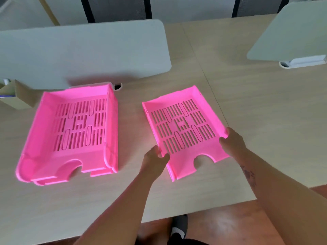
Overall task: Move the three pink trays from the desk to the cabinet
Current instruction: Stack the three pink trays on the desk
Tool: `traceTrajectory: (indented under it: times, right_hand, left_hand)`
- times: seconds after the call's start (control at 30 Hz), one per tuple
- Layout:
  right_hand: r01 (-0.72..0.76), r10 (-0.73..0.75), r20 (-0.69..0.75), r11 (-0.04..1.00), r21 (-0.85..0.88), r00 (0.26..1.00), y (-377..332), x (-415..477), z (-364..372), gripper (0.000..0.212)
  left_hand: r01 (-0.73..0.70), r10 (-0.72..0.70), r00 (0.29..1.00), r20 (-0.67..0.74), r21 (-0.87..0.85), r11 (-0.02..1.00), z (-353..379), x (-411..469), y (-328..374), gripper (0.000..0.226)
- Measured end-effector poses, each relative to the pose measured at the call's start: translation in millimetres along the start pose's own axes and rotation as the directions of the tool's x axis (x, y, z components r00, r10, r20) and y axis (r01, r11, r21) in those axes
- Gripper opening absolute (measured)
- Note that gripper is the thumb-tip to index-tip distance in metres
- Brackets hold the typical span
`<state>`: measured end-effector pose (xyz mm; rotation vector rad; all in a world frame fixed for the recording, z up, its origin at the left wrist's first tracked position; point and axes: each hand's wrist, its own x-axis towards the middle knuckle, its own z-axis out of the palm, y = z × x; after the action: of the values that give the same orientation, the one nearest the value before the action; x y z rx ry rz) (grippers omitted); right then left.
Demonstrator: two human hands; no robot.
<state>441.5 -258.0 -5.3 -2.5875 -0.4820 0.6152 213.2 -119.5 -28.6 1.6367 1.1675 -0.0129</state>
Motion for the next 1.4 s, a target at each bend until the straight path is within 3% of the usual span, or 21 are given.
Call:
traceTrajectory:
  times: [0.07,0.17,0.3,0.47,0.67,0.77,0.93,1.17,1.4]
  right_hand:
    - [-0.033,0.033,-0.01,0.999,0.037,0.999,6,4,3,0.035]
    - [-0.039,0.046,-0.053,0.992,0.12,0.998,-4,7,-3,0.02]
    - [0.07,-0.021,-0.159,0.948,0.311,0.987,-47,-2,-18,0.022]
    - [0.256,-0.173,-0.228,0.873,0.416,0.958,-131,-33,-15,0.023]
    - [0.394,-0.344,-0.197,0.74,0.545,0.918,-248,-101,45,0.013]
    - [0.385,-0.355,-0.171,0.711,0.589,0.919,-286,-135,84,0.013]
    - [0.354,-0.368,-0.107,0.711,0.608,0.924,-298,-167,137,0.012]
    - [0.317,-0.347,-0.034,0.808,0.496,0.937,-279,-176,183,0.012]
    - [0.257,-0.289,-0.023,0.81,0.527,0.957,-285,-178,194,0.039]
  left_hand:
    - [-0.019,0.018,0.999,-0.051,-0.023,1.0,6,0,0,0.023]
    - [-0.047,0.032,0.987,-0.157,-0.091,0.995,-11,6,17,0.014]
    - [-0.136,0.107,0.966,-0.236,-0.106,0.985,-66,7,58,0.025]
    - [-0.227,0.201,0.908,-0.367,-0.028,0.973,-166,-5,82,0.026]
    - [-0.156,0.138,0.825,-0.548,0.013,0.988,-300,-33,32,0.028]
    - [-0.097,0.038,0.804,-0.594,-0.069,0.993,-349,-44,-7,0.032]
    - [-0.096,-0.001,0.827,-0.562,-0.143,0.985,-372,-54,-59,0.031]
    - [-0.055,-0.025,0.899,-0.436,-0.169,0.984,-364,-47,-118,0.029]
    - [-0.077,-0.038,0.936,-0.351,-0.308,0.948,-374,-40,-127,0.03]
